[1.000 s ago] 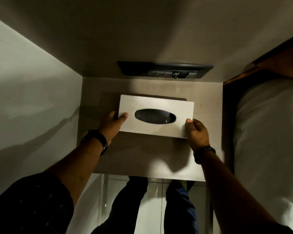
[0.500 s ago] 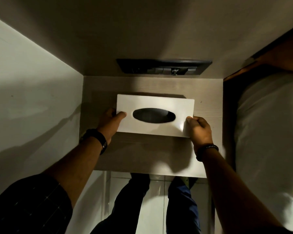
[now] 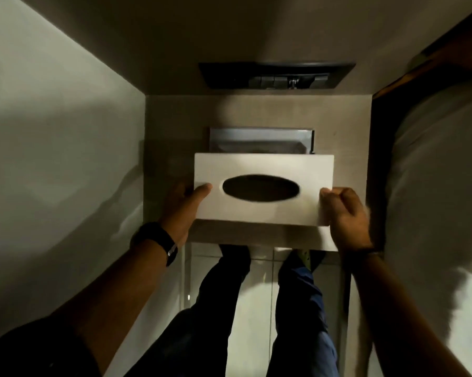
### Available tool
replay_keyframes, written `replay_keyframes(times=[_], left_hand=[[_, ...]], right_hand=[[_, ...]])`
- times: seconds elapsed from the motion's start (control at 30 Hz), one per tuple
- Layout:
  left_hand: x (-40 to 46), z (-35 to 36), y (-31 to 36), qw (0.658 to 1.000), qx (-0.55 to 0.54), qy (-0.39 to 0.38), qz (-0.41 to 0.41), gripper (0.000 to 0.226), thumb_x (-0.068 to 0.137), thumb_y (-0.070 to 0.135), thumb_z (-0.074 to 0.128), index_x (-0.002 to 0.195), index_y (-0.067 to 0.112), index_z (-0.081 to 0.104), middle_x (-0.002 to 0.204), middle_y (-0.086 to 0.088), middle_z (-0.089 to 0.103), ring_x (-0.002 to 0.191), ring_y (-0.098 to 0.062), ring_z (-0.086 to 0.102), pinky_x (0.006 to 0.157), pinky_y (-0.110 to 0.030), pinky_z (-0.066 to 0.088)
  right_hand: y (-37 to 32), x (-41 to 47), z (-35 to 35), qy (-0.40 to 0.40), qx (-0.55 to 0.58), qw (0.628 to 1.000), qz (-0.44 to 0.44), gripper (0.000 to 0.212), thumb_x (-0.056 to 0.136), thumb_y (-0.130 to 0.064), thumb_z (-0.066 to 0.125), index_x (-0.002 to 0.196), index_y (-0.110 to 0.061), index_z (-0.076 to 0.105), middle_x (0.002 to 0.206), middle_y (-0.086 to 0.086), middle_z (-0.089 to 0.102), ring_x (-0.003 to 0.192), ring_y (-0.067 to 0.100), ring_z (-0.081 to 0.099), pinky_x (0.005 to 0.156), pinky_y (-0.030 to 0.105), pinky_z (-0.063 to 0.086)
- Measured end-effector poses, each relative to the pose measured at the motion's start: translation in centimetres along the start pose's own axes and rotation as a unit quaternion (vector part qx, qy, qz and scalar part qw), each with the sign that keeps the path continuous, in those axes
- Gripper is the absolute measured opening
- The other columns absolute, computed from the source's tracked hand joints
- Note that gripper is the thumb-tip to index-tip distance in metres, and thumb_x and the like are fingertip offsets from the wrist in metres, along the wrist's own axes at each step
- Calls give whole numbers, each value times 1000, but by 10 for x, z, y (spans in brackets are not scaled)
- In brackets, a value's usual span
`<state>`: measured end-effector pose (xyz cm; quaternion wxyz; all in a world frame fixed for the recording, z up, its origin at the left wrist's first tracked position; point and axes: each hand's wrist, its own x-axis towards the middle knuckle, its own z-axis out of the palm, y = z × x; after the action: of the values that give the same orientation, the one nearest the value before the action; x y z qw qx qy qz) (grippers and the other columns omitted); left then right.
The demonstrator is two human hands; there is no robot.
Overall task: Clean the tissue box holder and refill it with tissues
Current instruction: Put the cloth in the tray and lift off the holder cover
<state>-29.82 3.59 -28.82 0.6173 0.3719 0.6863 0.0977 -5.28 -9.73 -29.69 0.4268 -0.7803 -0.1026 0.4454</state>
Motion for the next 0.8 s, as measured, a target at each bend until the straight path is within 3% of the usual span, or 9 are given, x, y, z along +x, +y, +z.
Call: replay_keyframes(times=[0.1, 0.27, 0.4, 0.53, 0.67, 0.73, 0.8], left_hand=[[-20, -12, -30, 999, 9, 5, -48, 9, 89, 27, 62, 96, 31, 61, 112, -11, 65, 103, -31, 62, 92, -49, 51], [-28, -14, -62, 995, 36, 2, -94, 19, 89, 29, 62, 107, 24, 59, 118, -11, 62, 108, -30, 59, 97, -52, 48], [-8, -6, -68, 992, 46, -6, -115, 19, 88, 31, 63, 104, 22, 58, 115, -11, 62, 107, -32, 59, 96, -53, 48], [14, 3, -62, 994, 56, 17, -95, 11, 87, 34, 64, 90, 27, 56, 106, -6, 63, 93, -24, 60, 85, -42, 50], [34, 7, -49, 993, 92, 13, -75, 22, 87, 38, 63, 102, 23, 59, 98, -1, 62, 86, -20, 59, 75, -36, 48], [41, 10, -44, 993, 99, 19, -53, 16, 87, 35, 64, 98, 23, 60, 94, 0, 63, 80, -16, 60, 66, -28, 47], [45, 11, -41, 993, 108, 21, -43, 13, 88, 33, 64, 95, 23, 61, 95, -2, 64, 80, -18, 61, 68, -29, 48]], right_hand=[[27, -29, -4, -33, -14, 998, 46, 14, 95, -25, 55, 97, -12, 57, 90, -3, 60, 79, 11, 58, 62, 21, 46], [54, -40, 0, -36, -56, 991, 112, 27, 96, -25, 53, 112, -4, 56, 94, -1, 57, 80, 5, 53, 60, 17, 42], [61, -29, 2, -23, -95, 990, 104, 34, 97, -27, 52, 121, -4, 56, 107, 5, 55, 86, 16, 54, 74, 26, 44], [61, -15, 7, -17, -115, 989, 92, 38, 98, -28, 48, 128, -5, 55, 113, 11, 57, 99, 24, 53, 86, 37, 45], [54, 6, 13, -15, -145, 987, 73, 35, 98, -24, 48, 124, -3, 58, 119, 19, 61, 106, 32, 56, 94, 43, 47], [51, 17, 15, -18, -160, 985, 62, 32, 98, -21, 48, 120, -2, 61, 118, 22, 62, 108, 37, 57, 97, 48, 46], [49, 23, 16, -16, -168, 984, 57, 32, 98, -21, 47, 119, -1, 62, 117, 23, 63, 108, 39, 57, 97, 49, 45]])
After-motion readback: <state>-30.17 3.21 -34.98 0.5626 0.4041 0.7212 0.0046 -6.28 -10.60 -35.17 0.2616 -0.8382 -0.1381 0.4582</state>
